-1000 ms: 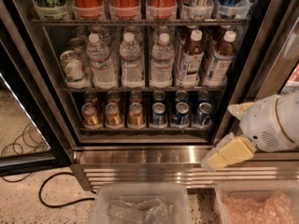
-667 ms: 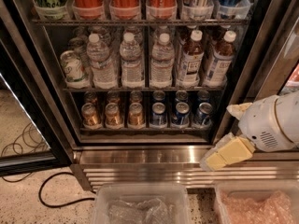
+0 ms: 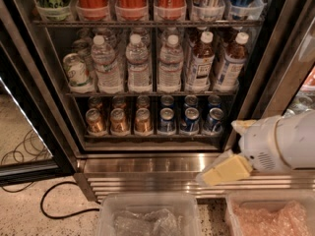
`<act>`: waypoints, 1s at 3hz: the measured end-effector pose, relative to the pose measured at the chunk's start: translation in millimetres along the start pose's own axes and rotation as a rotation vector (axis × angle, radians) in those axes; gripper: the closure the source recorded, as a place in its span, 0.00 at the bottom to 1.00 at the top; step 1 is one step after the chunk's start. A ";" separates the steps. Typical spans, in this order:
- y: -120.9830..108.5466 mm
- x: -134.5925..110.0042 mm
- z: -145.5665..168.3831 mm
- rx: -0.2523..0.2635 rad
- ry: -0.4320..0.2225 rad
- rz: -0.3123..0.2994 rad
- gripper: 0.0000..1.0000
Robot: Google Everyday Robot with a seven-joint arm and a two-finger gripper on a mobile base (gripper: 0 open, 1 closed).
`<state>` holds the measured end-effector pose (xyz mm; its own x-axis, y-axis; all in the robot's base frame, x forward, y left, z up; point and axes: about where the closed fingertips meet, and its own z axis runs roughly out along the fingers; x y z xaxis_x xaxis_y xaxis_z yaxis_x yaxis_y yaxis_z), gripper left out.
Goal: Pick orange can from bottom shelf of fridge
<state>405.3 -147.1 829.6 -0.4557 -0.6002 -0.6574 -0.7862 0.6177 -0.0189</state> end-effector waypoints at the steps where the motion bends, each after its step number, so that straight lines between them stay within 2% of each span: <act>1: 27.5 27.1 50.9 -0.016 -0.054 0.112 0.00; 2: 49.6 53.6 100.3 -0.035 -0.082 0.211 0.00; 3: 61.7 76.4 150.3 -0.045 -0.080 0.289 0.00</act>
Offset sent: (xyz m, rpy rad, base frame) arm -0.0301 0.0732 -0.1800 0.2598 0.1309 -0.2207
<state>384.6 -78.5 664.9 -0.6304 -0.3600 -0.6878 -0.6474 0.7327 0.2098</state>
